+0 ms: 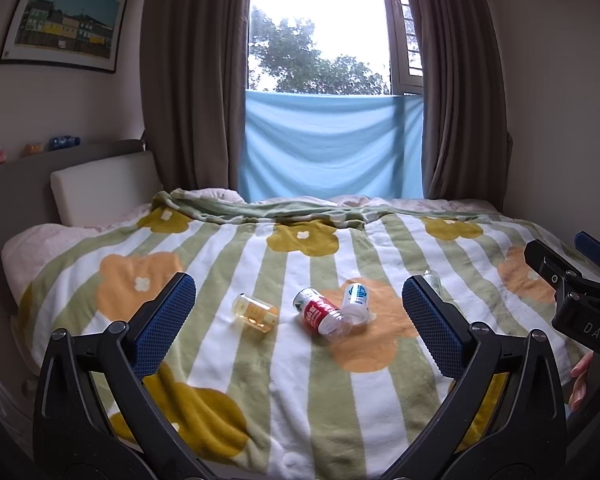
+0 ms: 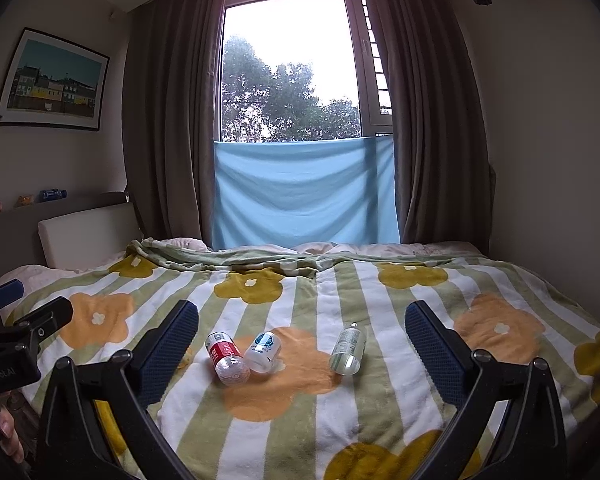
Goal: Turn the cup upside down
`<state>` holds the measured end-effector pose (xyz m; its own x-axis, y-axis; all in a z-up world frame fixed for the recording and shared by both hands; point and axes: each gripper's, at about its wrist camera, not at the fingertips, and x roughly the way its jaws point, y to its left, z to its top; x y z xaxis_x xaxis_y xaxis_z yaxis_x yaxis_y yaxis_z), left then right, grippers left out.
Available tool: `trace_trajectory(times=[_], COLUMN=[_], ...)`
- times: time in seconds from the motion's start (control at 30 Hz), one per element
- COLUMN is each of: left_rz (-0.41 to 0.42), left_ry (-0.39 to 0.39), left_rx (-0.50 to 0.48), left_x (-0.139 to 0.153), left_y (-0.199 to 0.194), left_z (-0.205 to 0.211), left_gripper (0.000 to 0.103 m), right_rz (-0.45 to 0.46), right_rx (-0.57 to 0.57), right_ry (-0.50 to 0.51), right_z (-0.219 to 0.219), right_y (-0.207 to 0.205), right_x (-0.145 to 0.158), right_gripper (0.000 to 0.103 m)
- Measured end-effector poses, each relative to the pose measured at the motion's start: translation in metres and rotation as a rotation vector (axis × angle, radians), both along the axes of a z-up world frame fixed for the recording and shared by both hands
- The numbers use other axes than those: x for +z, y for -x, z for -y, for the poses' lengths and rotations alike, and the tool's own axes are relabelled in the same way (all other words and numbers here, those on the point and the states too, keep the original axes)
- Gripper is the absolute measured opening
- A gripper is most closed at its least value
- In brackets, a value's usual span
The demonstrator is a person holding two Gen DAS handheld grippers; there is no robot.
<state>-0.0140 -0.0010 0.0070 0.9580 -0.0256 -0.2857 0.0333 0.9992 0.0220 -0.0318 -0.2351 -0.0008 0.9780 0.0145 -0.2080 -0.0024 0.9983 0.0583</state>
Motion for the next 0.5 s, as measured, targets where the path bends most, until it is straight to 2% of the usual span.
trace_trajectory(times=[0.5], left_rz=[-0.022], left_ry=[0.032], left_rx=[-0.004], left_x=[-0.0036], left_y=[-0.0053], left_z=[0.0015], left_gripper=[0.103], right_rz=[0.001], right_rx=[0.005], right_ry=[0.022], right_z=[-0.0026], right_y=[0.0012], right_x=[0.0006], right_gripper=[0.103])
